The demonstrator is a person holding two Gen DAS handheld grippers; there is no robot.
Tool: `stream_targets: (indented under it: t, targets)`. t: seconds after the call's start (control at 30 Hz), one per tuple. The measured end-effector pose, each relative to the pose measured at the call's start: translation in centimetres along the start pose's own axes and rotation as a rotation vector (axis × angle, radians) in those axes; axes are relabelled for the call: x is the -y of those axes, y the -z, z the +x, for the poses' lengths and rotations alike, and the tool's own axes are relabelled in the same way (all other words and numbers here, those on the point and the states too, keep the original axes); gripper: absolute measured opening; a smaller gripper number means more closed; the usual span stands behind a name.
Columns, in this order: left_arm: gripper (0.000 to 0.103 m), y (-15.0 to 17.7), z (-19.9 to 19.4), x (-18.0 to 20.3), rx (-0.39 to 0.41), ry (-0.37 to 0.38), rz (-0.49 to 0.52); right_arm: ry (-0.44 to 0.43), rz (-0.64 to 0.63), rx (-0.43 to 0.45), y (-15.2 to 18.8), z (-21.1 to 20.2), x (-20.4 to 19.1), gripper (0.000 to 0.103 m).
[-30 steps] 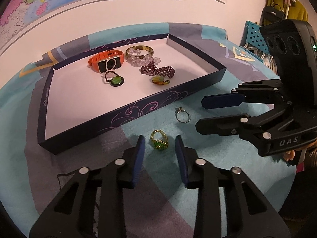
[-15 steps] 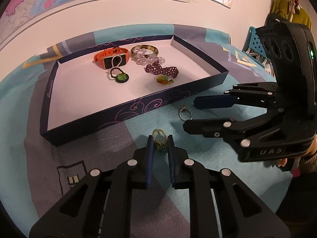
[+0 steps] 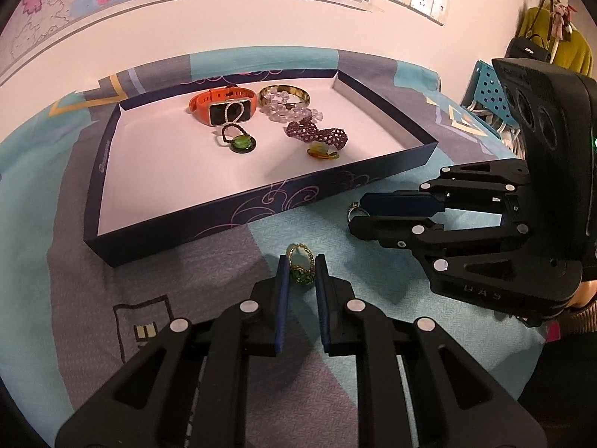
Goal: Organize jewelry
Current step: 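Lift the gold ring with the left tool while the right tool grasps the silver ring, then carry the gold ring into the box with the left tool while the right tool carries the silver ring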
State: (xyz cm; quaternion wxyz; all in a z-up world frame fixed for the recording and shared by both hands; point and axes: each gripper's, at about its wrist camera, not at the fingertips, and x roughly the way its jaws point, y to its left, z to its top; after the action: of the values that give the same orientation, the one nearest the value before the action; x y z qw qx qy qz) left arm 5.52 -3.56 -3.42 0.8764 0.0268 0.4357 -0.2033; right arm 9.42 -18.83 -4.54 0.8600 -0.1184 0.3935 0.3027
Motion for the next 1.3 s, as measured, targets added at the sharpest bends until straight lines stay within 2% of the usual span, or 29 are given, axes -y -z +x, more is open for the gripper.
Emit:
stream_targets:
  t: [0.53, 1.3]
  targets:
    - [0.014, 0.0, -0.4, -0.2, 0.008, 0.009, -0.012, -0.098, 0.085, 0.053, 1.1, -1.8, 1.3, 0.016]
    - [0.014, -1.0, -3.0, 0.7, 0.070, 0.018, 0.005, -0.112, 0.119, 0.139, 1.2, -4.4, 2.3, 0.016]
